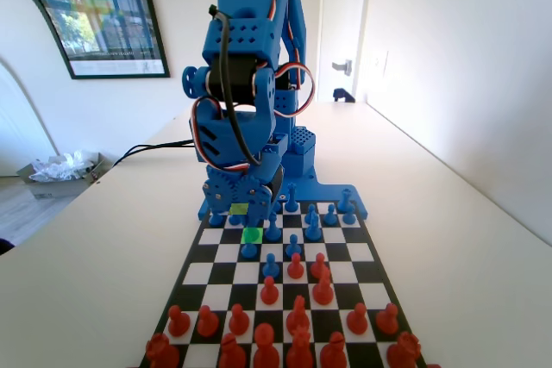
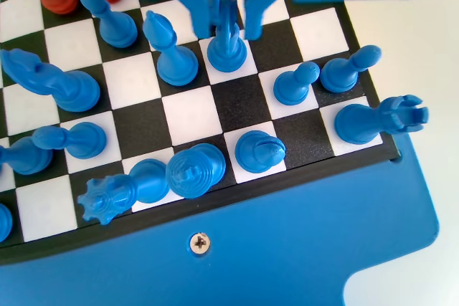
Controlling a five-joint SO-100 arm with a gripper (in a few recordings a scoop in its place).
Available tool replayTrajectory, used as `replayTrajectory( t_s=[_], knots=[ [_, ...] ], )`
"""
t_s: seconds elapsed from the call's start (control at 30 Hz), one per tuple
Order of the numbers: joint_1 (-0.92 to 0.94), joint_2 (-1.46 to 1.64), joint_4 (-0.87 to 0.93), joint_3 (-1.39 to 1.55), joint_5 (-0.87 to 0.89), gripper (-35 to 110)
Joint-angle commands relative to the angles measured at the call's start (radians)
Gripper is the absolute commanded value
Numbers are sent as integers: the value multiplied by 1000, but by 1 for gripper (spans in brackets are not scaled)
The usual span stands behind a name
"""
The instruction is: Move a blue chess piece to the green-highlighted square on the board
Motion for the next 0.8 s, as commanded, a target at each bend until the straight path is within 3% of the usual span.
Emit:
replayTrajectory(
  t_s=[0.0, 0.77],
  knots=[
    [12, 14, 9, -5, -12, 11],
    [32, 75, 241, -296, 52, 7]
  ],
)
